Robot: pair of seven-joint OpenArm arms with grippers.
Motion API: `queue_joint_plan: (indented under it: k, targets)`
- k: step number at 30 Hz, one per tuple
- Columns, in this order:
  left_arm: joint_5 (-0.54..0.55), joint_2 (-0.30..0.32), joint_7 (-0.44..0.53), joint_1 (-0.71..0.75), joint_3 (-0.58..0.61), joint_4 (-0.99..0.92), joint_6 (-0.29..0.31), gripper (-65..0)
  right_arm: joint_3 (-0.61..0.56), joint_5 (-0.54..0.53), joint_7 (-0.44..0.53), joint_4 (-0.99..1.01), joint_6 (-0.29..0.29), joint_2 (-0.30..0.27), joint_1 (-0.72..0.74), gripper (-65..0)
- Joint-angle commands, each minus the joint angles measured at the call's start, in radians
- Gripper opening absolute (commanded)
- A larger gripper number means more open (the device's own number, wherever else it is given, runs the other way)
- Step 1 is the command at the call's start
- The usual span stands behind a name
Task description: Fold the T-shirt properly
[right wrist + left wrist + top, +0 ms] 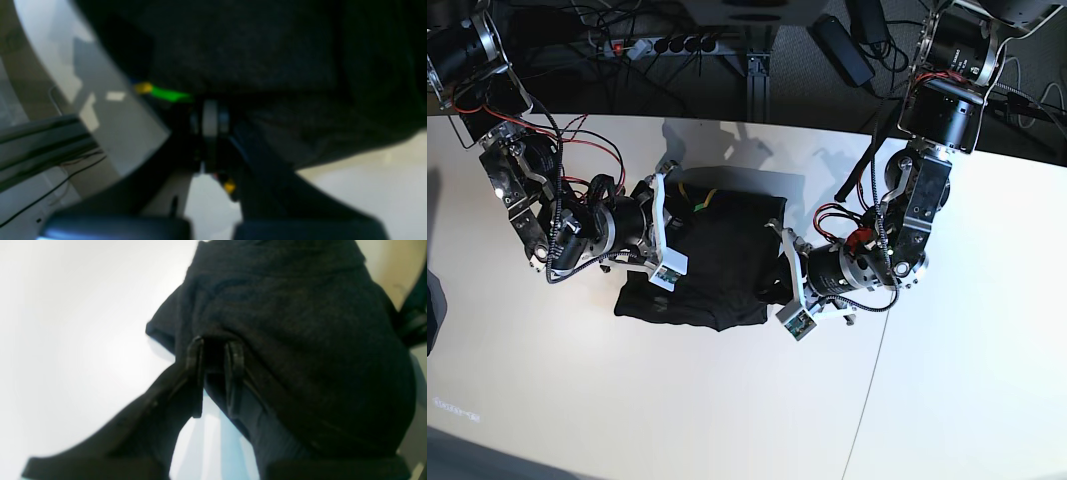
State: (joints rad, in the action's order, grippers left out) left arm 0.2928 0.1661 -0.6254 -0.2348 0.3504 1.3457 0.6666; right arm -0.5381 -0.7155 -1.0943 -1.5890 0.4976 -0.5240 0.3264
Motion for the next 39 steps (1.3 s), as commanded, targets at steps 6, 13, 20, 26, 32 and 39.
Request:
queue_joint_plan:
  k: [6, 13, 20, 26, 32, 39]
  targets:
    - [0.087, 0.048, -0.023, -0.023, -0.032, 0.045, -0.027, -53.6, 0.039, -0.003, 0.01, -0.033, 0.059, -0.01, 0.022, -65.0]
    - [0.201, 0.149, -0.158, 0.0, -0.163, 0.216, -0.027, -53.6, 0.161, -0.048, -0.018, -0.083, 0.06, -0.026, 0.0, -65.0]
    - [0.237, 0.29, -0.162, 0.221, -0.243, 0.449, -0.029, -53.6, 0.354, -0.072, -0.025, -0.201, 0.06, -0.112, -0.195, -65.0]
    - [0.36, 0.377, -0.245, 0.432, -0.424, 0.611, -0.028, -53.6, 0.55, -0.078, -0.025, -0.288, 0.061, -0.147, -0.398, -65.0]
    - [0.388, 0.402, -0.275, 0.619, -0.565, 0.636, -0.027, -53.6, 0.716, -0.117, -0.036, -0.298, 0.061, -0.146, -0.549, -65.0]
    - [0.461, 0.402, -0.395, 0.822, -0.765, 0.661, 0.002, -53.6, 0.85, -0.142, -0.044, -0.3, 0.064, -0.146, -0.719, -65.0]
